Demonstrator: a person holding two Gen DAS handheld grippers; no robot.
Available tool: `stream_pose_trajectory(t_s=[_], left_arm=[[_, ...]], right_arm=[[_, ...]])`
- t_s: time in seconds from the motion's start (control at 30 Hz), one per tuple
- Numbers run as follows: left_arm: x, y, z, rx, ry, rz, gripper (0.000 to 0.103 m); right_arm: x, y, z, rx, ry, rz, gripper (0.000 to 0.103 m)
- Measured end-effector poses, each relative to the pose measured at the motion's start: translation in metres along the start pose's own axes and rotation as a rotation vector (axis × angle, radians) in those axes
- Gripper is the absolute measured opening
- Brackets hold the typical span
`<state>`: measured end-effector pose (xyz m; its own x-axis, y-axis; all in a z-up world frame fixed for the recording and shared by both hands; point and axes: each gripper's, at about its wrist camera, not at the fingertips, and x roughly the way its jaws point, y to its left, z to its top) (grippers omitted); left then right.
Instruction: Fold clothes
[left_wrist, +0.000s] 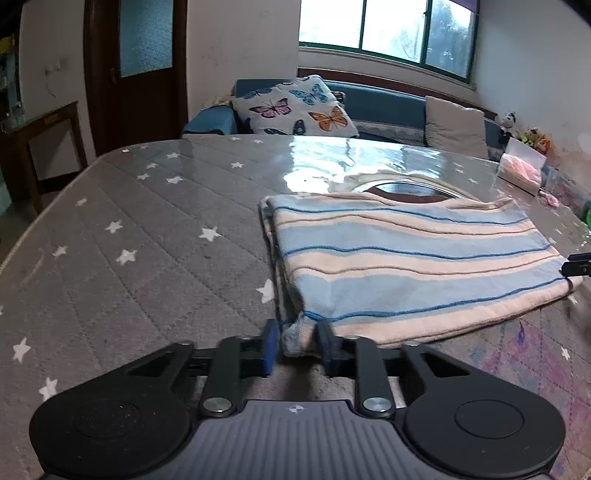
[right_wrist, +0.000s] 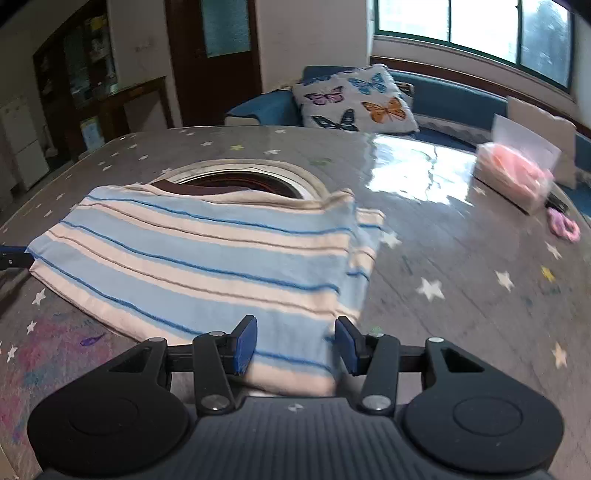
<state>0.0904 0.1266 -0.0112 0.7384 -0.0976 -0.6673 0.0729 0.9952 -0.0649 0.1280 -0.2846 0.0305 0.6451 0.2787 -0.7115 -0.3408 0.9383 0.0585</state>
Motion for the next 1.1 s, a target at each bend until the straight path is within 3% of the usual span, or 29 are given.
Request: stream_pose_trajectory(t_s=[0.07, 0.27, 0.53, 0.77, 1.0, 1.1], left_arm=[[-0.001, -0.001, -0.003, 0.001, -0.005, -0.003, 0.010], [-0.004, -0.001, -0.004, -0.020, -0.016, -0.007, 0.008], [-0.018, -0.002, -0.006, -0.047, -0.020, -0.024, 0.007], [-0.048, -0.012, -0.023, -0.056, -0.001, -0.064, 0.007], [-0.083, -0.030, -0.059, -0.037, 0.081, -0.125, 0.007], [-0.091, -0.030, -0.063, -0.028, 0.085, -0.116, 0.011]], right_arm=[[-0.004, -0.004, -0.005, 0.023, -0.001, -0.008, 0.047], [-0.014, -0.019, -0.019, 0.107, -0.001, -0.029, 0.046], [-0.009, -0.022, -0.024, 0.165, 0.007, 0.019, 0.010], [-0.030, -0.019, -0.031, 0.131, -0.002, -0.006, 0.008], [-0.070, -0.021, -0.061, 0.113, 0.044, -0.038, 0.008], [-0.080, -0.020, -0.075, 0.128, 0.076, -0.031, 0.011]])
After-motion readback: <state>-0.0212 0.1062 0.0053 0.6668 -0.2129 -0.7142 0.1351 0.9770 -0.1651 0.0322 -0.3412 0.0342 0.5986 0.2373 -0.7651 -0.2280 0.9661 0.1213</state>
